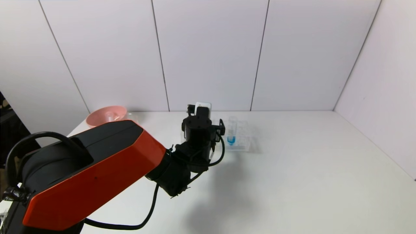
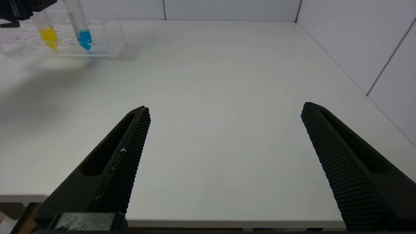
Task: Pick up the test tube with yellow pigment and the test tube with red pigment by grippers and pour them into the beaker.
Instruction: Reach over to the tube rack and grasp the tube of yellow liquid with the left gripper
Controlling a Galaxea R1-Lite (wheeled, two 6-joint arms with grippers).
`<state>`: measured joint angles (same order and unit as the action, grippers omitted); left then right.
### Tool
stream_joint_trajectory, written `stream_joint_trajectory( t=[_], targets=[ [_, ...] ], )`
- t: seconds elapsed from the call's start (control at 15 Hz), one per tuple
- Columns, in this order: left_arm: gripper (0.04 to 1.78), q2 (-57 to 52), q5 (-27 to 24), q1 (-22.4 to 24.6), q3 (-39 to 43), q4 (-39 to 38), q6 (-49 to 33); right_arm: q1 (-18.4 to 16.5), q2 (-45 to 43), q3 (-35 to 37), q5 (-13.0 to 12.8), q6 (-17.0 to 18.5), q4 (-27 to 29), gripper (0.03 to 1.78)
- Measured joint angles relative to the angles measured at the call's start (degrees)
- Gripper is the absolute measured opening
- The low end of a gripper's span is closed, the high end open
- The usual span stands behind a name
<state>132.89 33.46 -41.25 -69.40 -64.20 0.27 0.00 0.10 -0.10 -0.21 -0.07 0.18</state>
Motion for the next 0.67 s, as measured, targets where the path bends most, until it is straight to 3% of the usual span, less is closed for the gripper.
stream_joint_trajectory(
  t=[0.67],
  targets=[
    [1.77, 1.1, 0.0, 0.6, -1.2, 0.6, 0.4, 0.0, 0.0, 0.0, 0.0, 0.0, 0.0, 1.70]
  ],
)
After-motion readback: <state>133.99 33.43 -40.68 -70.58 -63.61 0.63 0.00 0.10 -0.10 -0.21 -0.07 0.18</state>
